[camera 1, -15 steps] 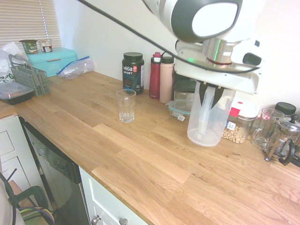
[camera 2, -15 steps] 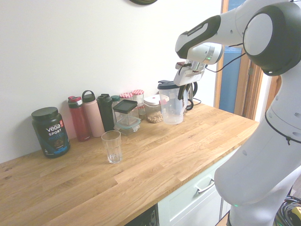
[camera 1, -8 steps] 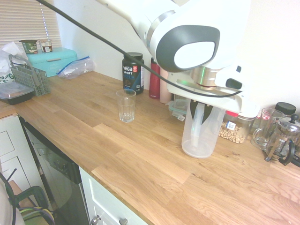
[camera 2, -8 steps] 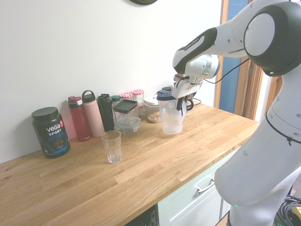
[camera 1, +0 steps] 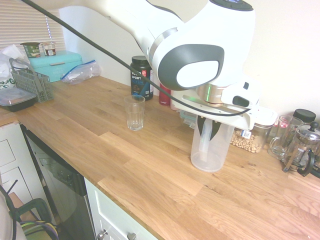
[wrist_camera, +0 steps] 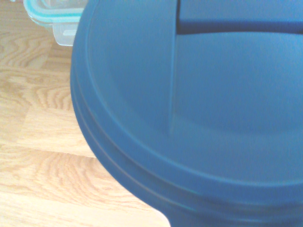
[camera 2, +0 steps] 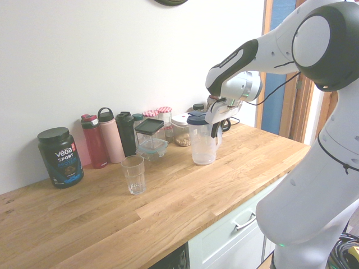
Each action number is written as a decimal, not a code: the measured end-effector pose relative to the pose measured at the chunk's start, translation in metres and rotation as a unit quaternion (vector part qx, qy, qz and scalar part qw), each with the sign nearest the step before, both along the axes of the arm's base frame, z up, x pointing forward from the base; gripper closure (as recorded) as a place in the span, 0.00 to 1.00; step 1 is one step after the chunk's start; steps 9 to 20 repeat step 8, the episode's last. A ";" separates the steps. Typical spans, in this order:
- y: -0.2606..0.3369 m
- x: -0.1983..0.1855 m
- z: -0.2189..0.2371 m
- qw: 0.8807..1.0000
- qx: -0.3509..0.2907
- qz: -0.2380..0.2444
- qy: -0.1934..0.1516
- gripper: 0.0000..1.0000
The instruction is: Pour me some water
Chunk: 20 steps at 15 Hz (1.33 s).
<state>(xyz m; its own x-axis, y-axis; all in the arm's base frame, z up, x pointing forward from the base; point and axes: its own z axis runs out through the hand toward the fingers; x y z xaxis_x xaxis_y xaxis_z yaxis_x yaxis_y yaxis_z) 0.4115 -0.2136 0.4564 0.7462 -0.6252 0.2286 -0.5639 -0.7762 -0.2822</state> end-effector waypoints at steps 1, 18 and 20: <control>0.001 -0.001 -0.003 1.000 0.000 0.002 0.004 0.00; 0.009 -0.011 -0.002 0.995 -0.034 0.049 0.085 0.00; 0.009 -0.011 -0.002 0.995 -0.034 0.049 0.085 0.00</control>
